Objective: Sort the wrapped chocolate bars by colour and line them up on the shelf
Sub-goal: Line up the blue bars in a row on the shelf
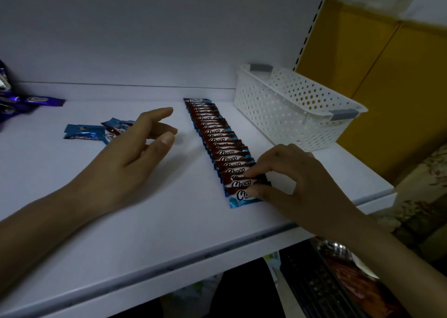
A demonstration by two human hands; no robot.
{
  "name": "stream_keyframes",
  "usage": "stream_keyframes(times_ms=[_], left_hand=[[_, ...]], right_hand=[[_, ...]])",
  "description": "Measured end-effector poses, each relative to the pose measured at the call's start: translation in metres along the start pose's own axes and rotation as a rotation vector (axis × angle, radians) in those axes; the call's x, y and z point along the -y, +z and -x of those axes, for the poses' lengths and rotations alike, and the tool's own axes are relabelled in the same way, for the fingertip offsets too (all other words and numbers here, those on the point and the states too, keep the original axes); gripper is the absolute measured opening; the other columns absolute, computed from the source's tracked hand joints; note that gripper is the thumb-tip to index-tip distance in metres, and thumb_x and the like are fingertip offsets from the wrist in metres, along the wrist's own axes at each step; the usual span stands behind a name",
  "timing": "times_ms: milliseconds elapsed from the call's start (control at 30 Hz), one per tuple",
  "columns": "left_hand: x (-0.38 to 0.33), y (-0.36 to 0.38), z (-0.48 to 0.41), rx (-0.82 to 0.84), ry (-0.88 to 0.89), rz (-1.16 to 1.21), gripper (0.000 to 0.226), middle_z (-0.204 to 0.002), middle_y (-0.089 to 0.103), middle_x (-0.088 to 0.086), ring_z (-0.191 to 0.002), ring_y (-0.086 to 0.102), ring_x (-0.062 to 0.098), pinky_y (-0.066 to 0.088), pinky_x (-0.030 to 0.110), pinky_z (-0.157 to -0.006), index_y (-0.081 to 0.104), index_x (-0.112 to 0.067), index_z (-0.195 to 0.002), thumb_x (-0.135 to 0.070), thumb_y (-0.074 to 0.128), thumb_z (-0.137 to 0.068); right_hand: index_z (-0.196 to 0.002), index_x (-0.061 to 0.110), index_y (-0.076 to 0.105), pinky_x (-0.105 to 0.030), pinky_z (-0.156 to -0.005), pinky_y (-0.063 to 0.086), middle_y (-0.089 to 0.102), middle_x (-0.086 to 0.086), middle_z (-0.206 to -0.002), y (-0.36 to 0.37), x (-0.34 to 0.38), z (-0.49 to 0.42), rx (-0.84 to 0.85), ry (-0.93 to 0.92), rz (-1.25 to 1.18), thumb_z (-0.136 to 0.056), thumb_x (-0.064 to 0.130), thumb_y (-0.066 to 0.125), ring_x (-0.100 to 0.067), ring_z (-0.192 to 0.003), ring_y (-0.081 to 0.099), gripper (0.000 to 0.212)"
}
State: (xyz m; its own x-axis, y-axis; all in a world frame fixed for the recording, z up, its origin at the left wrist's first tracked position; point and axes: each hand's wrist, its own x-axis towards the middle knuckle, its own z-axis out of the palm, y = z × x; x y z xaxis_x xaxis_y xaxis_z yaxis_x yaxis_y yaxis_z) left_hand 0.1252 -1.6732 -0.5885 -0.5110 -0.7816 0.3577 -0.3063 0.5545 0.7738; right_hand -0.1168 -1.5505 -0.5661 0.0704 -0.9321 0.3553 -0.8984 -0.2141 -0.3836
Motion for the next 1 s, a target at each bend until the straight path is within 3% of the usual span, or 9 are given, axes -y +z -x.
stream_keyframes(times_ms=[167, 367, 567, 733, 833, 900, 1000], left_hand=[[0.001, 0.0, -0.001, 0.016, -0.002, -0.015, 0.046, -0.116, 0.052, -0.034, -0.105, 0.046, -0.023, 0.036, 0.008, -0.078, 0.028, -0.058, -0.129, -0.064, 0.029, -0.083], [0.0, -0.001, -0.001, 0.013, 0.014, -0.021, 0.051, -0.115, 0.052, -0.036, -0.106, 0.047, -0.021, 0.036, 0.007, -0.079, 0.028, -0.061, -0.126, -0.074, 0.026, -0.077], [-0.002, 0.001, 0.0, -0.02, 0.014, -0.089, 0.046, -0.115, 0.052, -0.03, -0.103, 0.046, -0.021, 0.034, 0.007, -0.077, 0.032, -0.05, -0.131, -0.058, 0.028, -0.086], [-0.002, -0.004, -0.001, -0.1, 0.001, -0.169, 0.053, -0.118, 0.059, -0.013, -0.105, 0.05, 0.0, 0.034, 0.012, -0.08, 0.046, -0.033, -0.135, -0.058, 0.032, -0.09], [0.0, -0.008, -0.003, -0.159, -0.008, -0.308, 0.055, -0.122, 0.059, -0.003, -0.115, 0.048, 0.013, 0.038, 0.029, -0.085, 0.05, -0.024, -0.133, -0.059, 0.043, -0.091], [0.004, -0.011, -0.008, -0.188, -0.041, -0.468, 0.055, -0.128, 0.058, 0.005, -0.12, 0.046, 0.026, 0.037, 0.04, -0.088, 0.051, -0.019, -0.133, -0.055, 0.049, -0.091], [0.012, -0.021, -0.011, -0.255, -0.112, -0.63, 0.061, -0.133, 0.054, 0.011, -0.12, 0.045, 0.035, 0.037, 0.049, -0.092, 0.05, -0.02, -0.133, -0.054, 0.059, -0.083]], right_hand=[[-0.107, 0.025, 0.071, -0.007, -0.086, 0.025, 0.056, 0.015, -0.099, -0.001, -0.004, 0.008, 0.045, 0.012, 0.045, -0.079, 0.049, 0.062, 0.002, -0.093, 0.045, 0.038], [-0.106, 0.028, 0.072, -0.012, -0.089, 0.026, 0.057, 0.013, -0.104, -0.004, -0.007, 0.008, 0.062, 0.039, 0.058, -0.075, 0.048, 0.06, 0.0, -0.098, 0.046, 0.039], [-0.097, 0.03, 0.071, -0.011, -0.089, 0.027, 0.057, 0.019, -0.101, -0.003, -0.01, 0.008, 0.039, 0.04, 0.029, -0.075, 0.049, 0.062, 0.002, -0.097, 0.048, 0.031], [-0.095, 0.033, 0.069, -0.014, -0.088, 0.029, 0.056, 0.02, -0.1, -0.003, -0.007, 0.009, 0.02, 0.028, 0.003, -0.073, 0.049, 0.062, 0.001, -0.097, 0.049, 0.029], [-0.096, 0.025, 0.067, -0.017, -0.084, 0.04, 0.061, 0.009, -0.1, -0.007, 0.001, 0.002, -0.043, 0.009, -0.104, -0.075, 0.041, 0.065, -0.005, -0.096, 0.054, 0.027], [-0.095, 0.018, 0.067, -0.01, -0.078, 0.039, 0.062, 0.006, -0.097, -0.009, 0.01, -0.014, -0.071, -0.045, -0.156, -0.081, 0.032, 0.068, -0.003, -0.092, 0.055, 0.02], [-0.097, 0.02, 0.067, -0.01, -0.071, 0.044, 0.064, 0.007, -0.095, -0.001, 0.028, -0.053, -0.006, -0.112, -0.214, -0.086, 0.023, 0.067, -0.001, -0.082, 0.059, 0.012]])
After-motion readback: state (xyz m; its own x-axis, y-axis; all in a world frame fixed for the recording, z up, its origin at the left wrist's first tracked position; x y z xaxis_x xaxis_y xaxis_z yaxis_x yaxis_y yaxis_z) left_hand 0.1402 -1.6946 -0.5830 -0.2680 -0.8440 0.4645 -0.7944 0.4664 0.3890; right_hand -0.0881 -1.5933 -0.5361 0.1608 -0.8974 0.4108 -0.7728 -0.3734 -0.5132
